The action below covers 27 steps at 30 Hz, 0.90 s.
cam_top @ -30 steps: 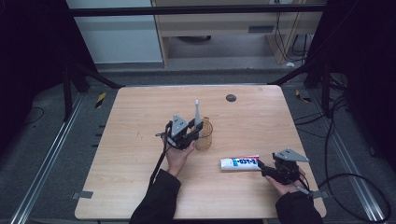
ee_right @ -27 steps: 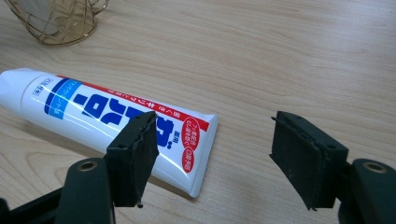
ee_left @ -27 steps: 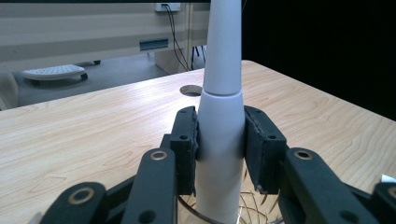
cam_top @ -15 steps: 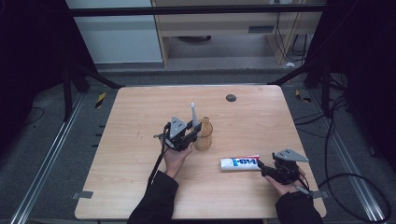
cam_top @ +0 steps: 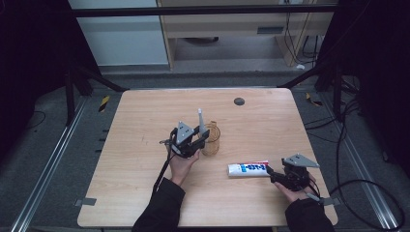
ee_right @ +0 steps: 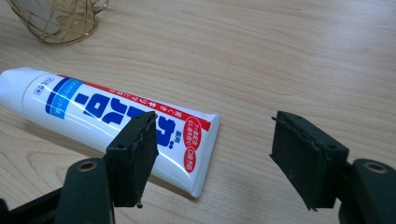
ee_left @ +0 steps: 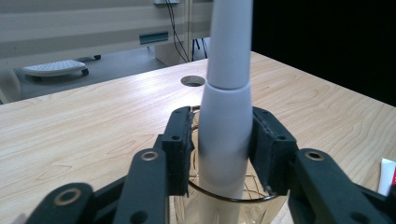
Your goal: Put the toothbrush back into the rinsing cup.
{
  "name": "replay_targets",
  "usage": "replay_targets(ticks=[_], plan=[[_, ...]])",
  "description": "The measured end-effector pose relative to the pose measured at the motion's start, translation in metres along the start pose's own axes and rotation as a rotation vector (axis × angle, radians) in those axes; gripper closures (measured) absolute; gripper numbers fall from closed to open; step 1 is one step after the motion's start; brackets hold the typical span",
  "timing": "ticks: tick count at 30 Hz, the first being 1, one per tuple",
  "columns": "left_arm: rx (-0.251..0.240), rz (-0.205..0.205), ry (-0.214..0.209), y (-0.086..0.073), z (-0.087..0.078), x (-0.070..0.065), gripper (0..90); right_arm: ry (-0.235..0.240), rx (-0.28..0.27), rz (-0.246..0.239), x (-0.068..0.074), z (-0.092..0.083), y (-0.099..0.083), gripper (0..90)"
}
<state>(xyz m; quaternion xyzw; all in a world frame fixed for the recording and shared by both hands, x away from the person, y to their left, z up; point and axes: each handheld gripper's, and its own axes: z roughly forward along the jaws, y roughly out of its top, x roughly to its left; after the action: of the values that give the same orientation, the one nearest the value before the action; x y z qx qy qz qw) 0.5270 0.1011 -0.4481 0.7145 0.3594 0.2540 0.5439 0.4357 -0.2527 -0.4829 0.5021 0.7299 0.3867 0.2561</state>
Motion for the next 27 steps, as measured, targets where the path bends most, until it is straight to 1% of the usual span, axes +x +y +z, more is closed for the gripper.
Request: replay_targets(ticks=[4, 8, 14, 17, 18, 20, 24, 27], plan=[[0.0, -0.015, -0.002, -0.001, -0.001, 0.001, 52.8, -0.005, 0.001, -0.004, 0.0, 0.0, 0.0, 31.2], [0.016, 0.002, 0.002, 0.0, -0.003, 0.0, 47.2, -0.005, 0.001, -0.001, 0.0, 0.0, 0.0, 31.1], [0.026, 0.005, 0.001, 0.002, -0.009, 0.003, 41.8, -0.005, 0.001, 0.0, 0.0, 0.001, 0.0, 31.1], [0.029, 0.022, -0.001, 0.003, -0.013, 0.004, 38.7, -0.005, 0.0, -0.002, 0.0, 0.0, 0.0, 31.1], [0.026, 0.021, 0.0, 0.004, -0.014, 0.004, 38.2, -0.001, 0.003, 0.01, 0.0, 0.0, 0.0, 31.1], [0.028, 0.016, -0.001, 0.006, -0.018, 0.006, 36.9, -0.005, -0.002, 0.002, 0.0, 0.0, 0.0, 31.0], [0.061, 0.033, 0.01, 0.009, -0.023, 0.01, 35.0, -0.007, -0.009, 0.005, 0.0, -0.001, 0.001, 31.0], [0.072, 0.043, 0.016, 0.013, -0.029, 0.014, 34.3, -0.006, -0.012, 0.001, 0.002, -0.002, 0.001, 31.0]])
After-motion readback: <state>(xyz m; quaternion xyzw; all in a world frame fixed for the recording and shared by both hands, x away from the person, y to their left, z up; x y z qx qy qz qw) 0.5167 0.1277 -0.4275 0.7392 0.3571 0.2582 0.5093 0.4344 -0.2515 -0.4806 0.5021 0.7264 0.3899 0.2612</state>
